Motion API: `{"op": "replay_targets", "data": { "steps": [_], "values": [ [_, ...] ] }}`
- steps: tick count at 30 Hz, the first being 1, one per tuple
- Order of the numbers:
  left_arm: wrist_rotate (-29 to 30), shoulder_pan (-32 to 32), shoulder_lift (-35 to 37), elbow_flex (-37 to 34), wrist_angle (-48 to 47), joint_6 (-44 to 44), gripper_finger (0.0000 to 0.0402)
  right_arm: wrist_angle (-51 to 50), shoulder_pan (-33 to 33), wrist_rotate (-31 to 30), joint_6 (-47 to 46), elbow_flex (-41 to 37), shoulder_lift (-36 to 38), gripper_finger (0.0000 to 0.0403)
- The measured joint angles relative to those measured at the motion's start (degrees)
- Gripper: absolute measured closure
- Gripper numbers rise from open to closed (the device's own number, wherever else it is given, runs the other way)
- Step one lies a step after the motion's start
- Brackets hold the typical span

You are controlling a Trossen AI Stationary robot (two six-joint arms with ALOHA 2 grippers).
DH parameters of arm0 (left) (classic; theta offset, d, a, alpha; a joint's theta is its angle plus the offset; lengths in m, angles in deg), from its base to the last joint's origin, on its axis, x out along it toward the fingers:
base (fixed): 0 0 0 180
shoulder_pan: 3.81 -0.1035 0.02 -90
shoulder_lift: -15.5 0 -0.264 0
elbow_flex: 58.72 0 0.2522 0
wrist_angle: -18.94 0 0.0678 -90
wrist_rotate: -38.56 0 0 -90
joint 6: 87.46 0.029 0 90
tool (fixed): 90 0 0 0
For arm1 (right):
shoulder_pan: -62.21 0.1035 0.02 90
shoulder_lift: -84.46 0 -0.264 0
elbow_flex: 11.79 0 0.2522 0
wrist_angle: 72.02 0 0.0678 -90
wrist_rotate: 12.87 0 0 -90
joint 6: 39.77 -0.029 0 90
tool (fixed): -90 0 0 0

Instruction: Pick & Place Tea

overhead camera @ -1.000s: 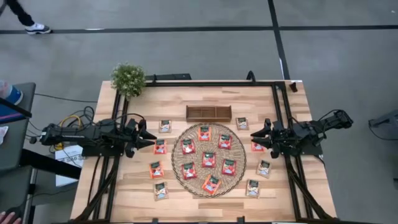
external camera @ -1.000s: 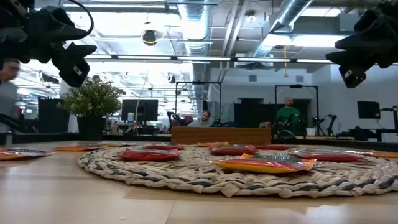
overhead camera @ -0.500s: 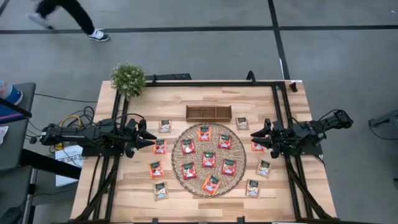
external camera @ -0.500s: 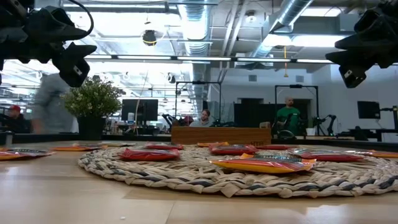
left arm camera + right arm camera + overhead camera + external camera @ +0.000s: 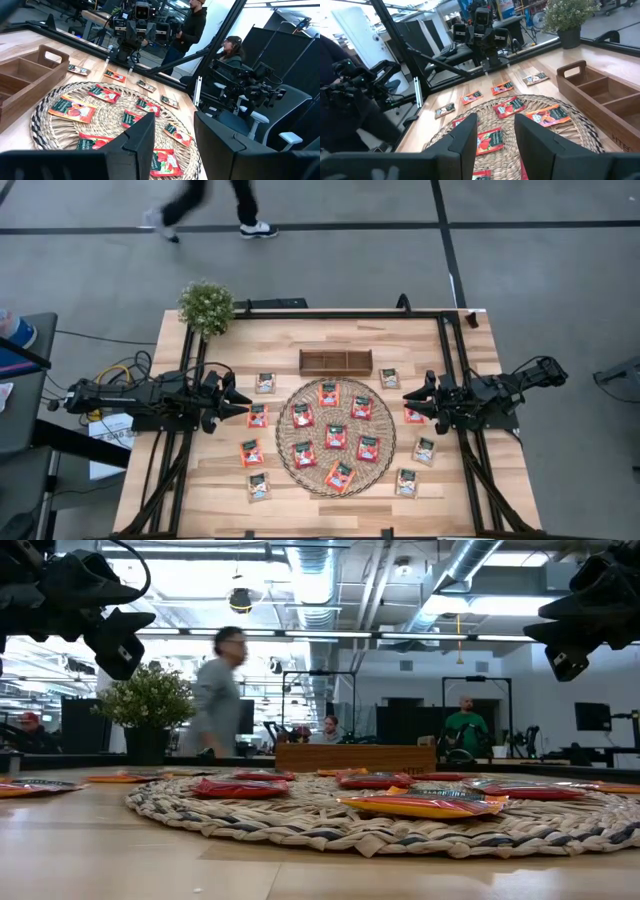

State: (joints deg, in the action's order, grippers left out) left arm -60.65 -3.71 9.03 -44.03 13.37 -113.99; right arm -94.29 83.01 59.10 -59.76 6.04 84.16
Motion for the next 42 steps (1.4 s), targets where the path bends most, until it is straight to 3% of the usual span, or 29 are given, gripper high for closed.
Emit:
{"op": "replay_targets", "data": {
  "steps": [22, 30, 42],
  "values": [
    [-0.02, -0.01, -0.01, 0.0, 0.01, 0.0, 0.0273, -0.02, 0.02, 0.01, 0.0, 0.01, 0.01, 0.028],
    [-0.02, -0.01, 0.0, 0.0, 0.02, -0.11, 0.0273, 0.33, -0.79, -1.08, 10.84, -0.03, 0.01, 0.028],
    [-0.02, -0.02, -0.01, 0.0, 0.0, -0.02, 0.0273, 0.42, -0.79, -1.17, 10.95, -0.03, 0.01, 0.028]
  ]
}}
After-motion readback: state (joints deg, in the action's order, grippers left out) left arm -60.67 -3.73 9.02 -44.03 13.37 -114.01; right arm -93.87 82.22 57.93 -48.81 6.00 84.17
